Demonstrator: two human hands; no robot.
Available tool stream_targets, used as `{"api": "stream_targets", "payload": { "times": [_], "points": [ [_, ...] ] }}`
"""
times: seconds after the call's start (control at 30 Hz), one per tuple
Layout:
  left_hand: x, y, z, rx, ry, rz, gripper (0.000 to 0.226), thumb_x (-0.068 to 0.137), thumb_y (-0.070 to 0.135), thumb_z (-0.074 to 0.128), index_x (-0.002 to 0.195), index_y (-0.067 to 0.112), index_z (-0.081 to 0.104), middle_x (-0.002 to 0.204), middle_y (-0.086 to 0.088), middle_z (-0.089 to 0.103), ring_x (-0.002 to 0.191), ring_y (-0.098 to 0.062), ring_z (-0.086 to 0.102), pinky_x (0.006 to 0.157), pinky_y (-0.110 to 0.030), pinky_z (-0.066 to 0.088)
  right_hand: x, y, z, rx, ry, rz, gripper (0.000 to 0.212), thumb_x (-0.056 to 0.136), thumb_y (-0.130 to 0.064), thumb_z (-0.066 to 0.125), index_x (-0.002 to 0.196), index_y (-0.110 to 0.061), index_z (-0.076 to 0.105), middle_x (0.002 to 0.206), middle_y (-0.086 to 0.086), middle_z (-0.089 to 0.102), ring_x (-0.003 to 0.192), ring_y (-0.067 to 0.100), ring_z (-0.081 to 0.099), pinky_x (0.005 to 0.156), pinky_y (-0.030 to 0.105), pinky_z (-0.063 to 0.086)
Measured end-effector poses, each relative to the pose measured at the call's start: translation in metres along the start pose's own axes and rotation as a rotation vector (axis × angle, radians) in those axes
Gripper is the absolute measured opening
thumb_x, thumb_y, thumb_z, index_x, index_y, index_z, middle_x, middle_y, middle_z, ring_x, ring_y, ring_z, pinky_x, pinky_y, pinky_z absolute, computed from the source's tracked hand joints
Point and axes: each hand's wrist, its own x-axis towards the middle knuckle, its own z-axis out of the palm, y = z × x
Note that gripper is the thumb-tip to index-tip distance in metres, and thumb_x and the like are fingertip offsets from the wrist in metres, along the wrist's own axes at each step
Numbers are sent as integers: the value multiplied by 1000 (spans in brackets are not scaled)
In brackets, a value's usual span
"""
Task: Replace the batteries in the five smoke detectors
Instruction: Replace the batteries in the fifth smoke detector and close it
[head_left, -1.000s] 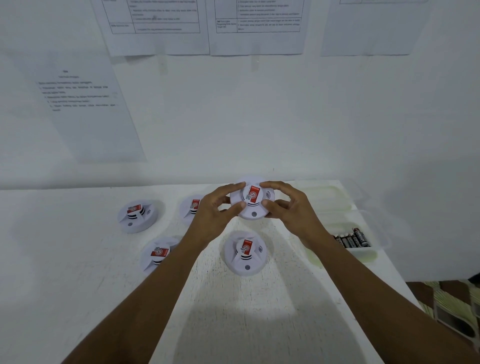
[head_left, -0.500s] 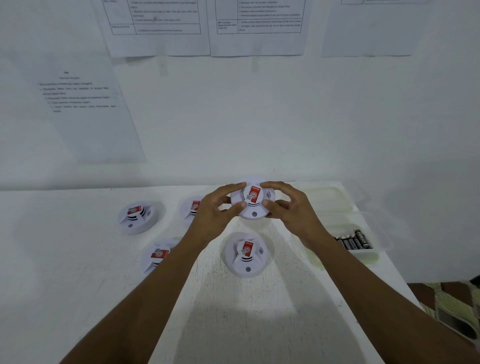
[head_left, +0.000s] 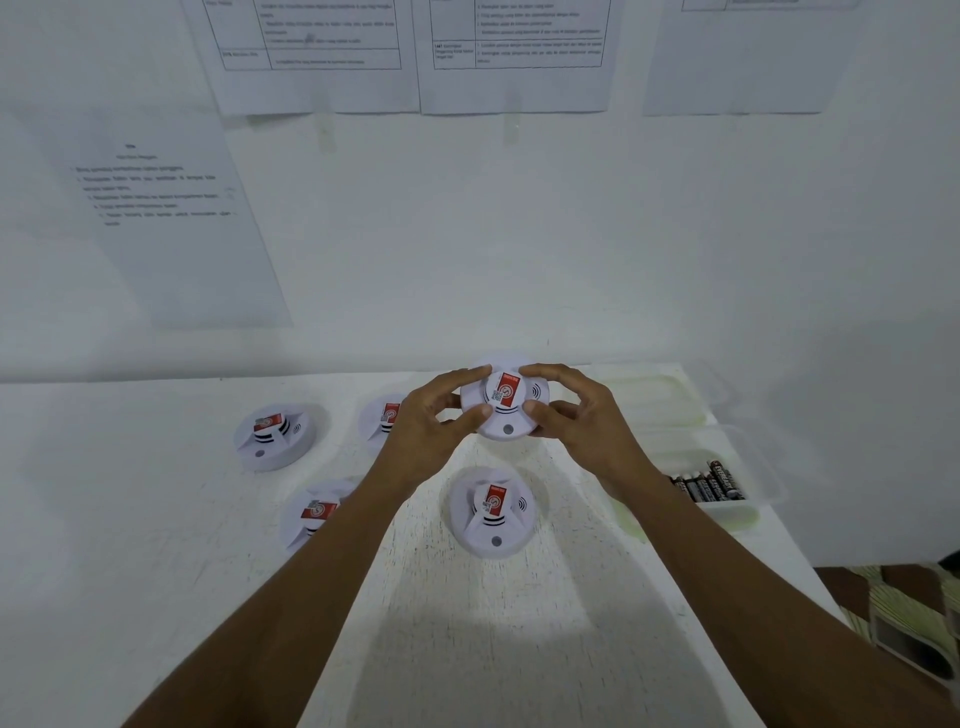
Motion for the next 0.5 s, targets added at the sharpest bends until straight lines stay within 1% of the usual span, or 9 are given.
{"api": "stream_targets", "payload": {
  "times": [0.13, 0.43, 0.5],
  "points": [
    [2, -2, 0, 4, 6, -20, 43, 88, 21, 68, 130, 24, 59, 127, 4, 63, 109, -15, 63, 91, -30, 55, 2, 1, 0, 3, 1, 4, 33, 89, -13, 71, 120, -23, 67, 129, 3, 62, 98, 29, 71, 80, 46, 61],
    [2, -3, 0, 22, -1, -12, 42, 88, 23, 68, 129, 27, 59, 127, 6, 63, 107, -11, 64, 89, -26, 55, 2, 4, -1, -5, -3, 8, 33, 89, -14, 72, 120, -24, 67, 129, 6, 61, 97, 28, 71, 79, 46, 61],
    [3, -4, -1, 25, -4, -19, 42, 88, 23, 69, 129, 27, 60, 127, 7, 63, 108, -12, 64, 90, -28, 55, 3, 6, -1, -12, -3, 11, 33, 90, -14, 71, 121, -25, 67, 130, 6, 61, 97, 28, 71, 80, 46, 61]
  ]
}}
